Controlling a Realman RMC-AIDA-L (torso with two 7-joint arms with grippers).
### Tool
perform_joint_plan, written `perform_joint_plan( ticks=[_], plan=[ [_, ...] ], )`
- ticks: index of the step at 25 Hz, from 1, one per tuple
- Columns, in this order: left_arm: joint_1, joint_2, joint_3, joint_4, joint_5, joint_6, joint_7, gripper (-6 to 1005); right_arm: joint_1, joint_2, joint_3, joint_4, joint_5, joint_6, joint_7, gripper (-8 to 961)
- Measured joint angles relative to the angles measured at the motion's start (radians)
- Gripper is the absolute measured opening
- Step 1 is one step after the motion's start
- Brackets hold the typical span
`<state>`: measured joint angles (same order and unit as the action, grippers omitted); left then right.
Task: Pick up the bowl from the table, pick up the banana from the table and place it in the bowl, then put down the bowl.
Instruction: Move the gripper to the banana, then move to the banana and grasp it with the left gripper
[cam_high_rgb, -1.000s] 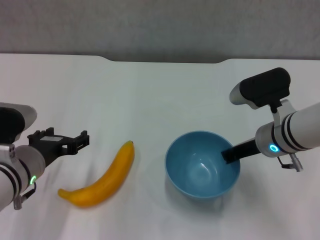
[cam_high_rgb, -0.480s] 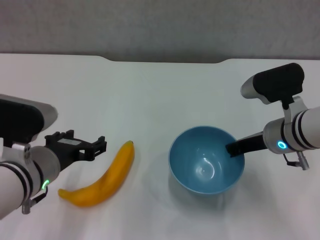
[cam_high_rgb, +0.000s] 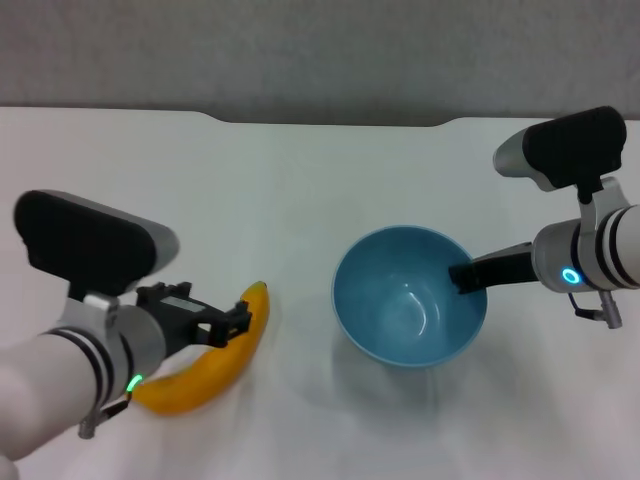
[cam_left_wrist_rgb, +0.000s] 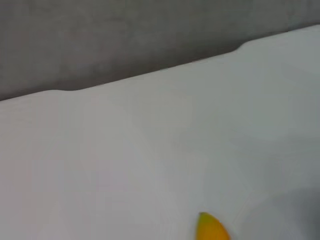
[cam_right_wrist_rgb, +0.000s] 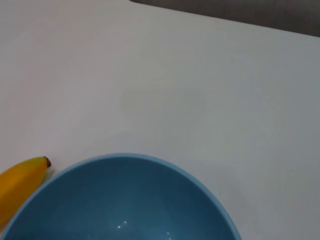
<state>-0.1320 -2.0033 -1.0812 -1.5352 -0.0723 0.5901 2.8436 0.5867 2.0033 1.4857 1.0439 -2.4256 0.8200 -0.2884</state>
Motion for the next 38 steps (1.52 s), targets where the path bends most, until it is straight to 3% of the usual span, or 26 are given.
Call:
perform_joint_plan(
  ticks=[8, 14, 19, 25, 28, 38],
  plan=[
    [-0.078, -0.014, 0.044, 0.092, -0.006, 0.009, 0.0, 767, -0.011, 0.0, 0.004, 0.023, 0.0, 0.001, 0.0, 36],
    [-0.124, -0.011, 0.05, 0.153, -0.043, 0.016, 0.0, 767, -0.014, 0.0, 0.004, 0.025, -0.001, 0.0, -0.002, 37],
    [-0.15, 0.008, 0.053, 0.175, -0.088, 0.025, 0.0, 768, -0.014, 0.0, 0.004, 0.027, -0.001, 0.0, -0.005, 38],
    [-0.16, 0.061, 0.055, 0.179, -0.162, 0.026, 0.0, 768, -0.014, 0.0, 0.001, 0.027, -0.001, -0.002, -0.005, 39],
    [-0.16, 0.073, 0.055, 0.187, -0.172, 0.025, 0.0, 768, -0.013, 0.001, -0.002, 0.028, -0.001, -0.003, -0.006, 39],
    [-0.193, 0.052, 0.069, 0.243, -0.181, 0.038, 0.0, 702, -0.011, 0.001, 0.0, 0.03, -0.001, -0.001, -0.006, 41]
  ],
)
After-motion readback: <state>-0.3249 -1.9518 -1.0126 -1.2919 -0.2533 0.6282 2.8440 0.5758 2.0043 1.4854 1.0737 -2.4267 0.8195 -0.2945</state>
